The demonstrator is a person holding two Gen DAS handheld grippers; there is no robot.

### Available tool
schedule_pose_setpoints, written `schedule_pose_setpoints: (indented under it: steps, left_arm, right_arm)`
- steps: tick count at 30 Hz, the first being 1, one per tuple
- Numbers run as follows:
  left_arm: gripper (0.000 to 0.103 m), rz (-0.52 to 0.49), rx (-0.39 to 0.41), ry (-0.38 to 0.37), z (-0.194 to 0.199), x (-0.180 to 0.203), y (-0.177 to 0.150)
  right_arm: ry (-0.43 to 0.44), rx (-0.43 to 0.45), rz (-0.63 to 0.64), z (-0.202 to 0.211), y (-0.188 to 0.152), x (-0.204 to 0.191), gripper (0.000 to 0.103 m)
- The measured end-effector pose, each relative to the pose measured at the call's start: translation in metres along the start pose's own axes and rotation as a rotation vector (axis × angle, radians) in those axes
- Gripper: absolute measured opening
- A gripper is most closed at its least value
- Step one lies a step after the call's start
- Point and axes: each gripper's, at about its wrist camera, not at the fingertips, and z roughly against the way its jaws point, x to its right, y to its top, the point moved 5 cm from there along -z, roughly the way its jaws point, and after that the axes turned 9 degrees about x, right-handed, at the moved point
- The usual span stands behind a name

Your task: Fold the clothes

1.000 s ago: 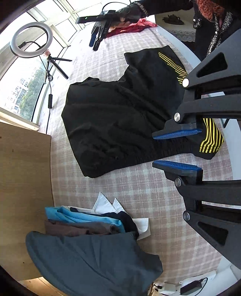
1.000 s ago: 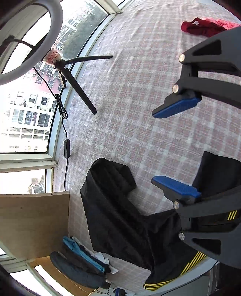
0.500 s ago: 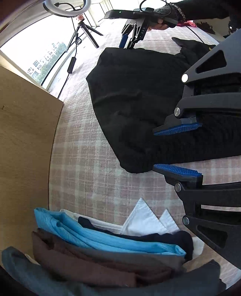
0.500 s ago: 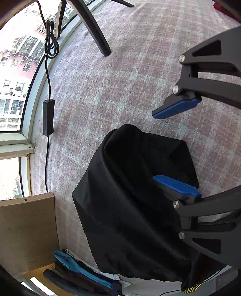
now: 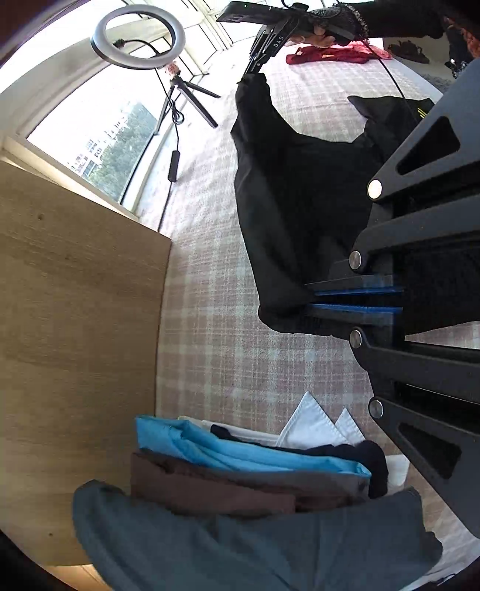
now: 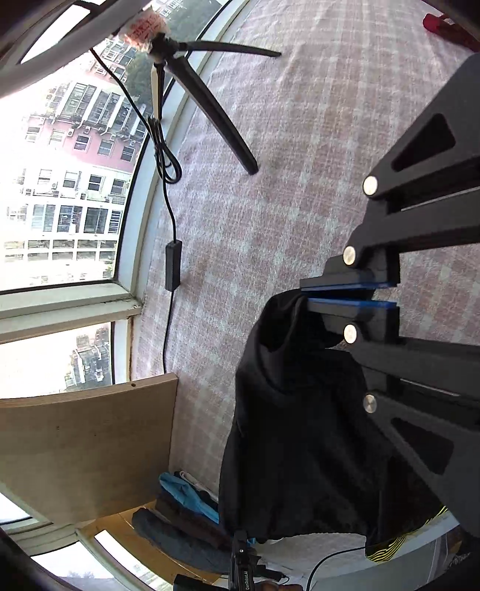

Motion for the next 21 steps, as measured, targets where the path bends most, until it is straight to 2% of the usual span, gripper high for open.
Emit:
schedule_pose_setpoints:
  steps: [2, 4, 6, 7, 8, 9, 10, 11, 12, 14, 17, 19, 21]
  left_arm:
    - [0.003, -0.014, 0.051, -0.033, 0.031, 0.008, 0.005]
    - [0.003, -0.025, 0.080, -0.076, 0.044, 0.019, 0.011]
    - [0.004, -0.072, 0.055, -0.103, 0.029, 0.035, 0.015]
    - [0.007, -0.104, 0.033, -0.104, 0.016, 0.042, 0.014]
    - [0.009, -0.135, 0.012, -0.106, 0.003, 0.050, 0.013]
    - [0.010, -0.149, -0.045, -0.086, -0.017, 0.053, 0.006]
    - [0.010, -0.142, -0.093, -0.059, -0.033, 0.050, -0.001]
    - [0.009, -0.126, -0.111, -0.056, -0.038, 0.045, -0.006]
    - [0.009, -0.111, -0.128, -0.053, -0.044, 0.040, -0.011]
    - [0.009, -0.077, -0.143, -0.052, -0.047, 0.030, -0.018]
    - [0.009, -0.068, -0.151, -0.023, -0.046, 0.017, -0.021]
    - [0.009, -0.081, -0.170, 0.006, -0.053, 0.012, -0.023]
    - [0.012, -0.046, -0.193, -0.022, -0.063, 0.006, -0.021]
  right_arm:
    - [-0.017, 0.052, -0.008, 0.047, 0.005, 0.009, 0.004]
    - [-0.054, 0.097, 0.028, 0.083, 0.008, 0.016, 0.004]
    - [-0.104, 0.113, 0.037, 0.109, 0.007, 0.025, 0.004]
    - [-0.144, 0.101, 0.030, 0.110, 0.004, 0.034, 0.006]
    - [-0.176, 0.074, 0.045, 0.103, -0.004, 0.041, 0.013]
    - [-0.212, 0.040, 0.062, 0.094, -0.014, 0.049, 0.045]
    - [-0.276, -0.050, 0.085, 0.080, -0.033, 0.062, 0.069]
    - [-0.335, -0.138, 0.106, 0.067, -0.053, 0.074, 0.069]
    - [-0.356, -0.198, 0.100, 0.058, -0.072, 0.084, 0.069]
    - [-0.329, -0.240, -0.006, 0.060, -0.103, 0.105, 0.069]
    - [-0.163, -0.215, -0.244, 0.057, -0.116, 0.112, 0.069]
    - [-0.118, -0.194, -0.311, 0.046, -0.113, 0.110, 0.069]
    - [-0.093, -0.194, -0.322, 0.024, -0.110, 0.099, 0.069]
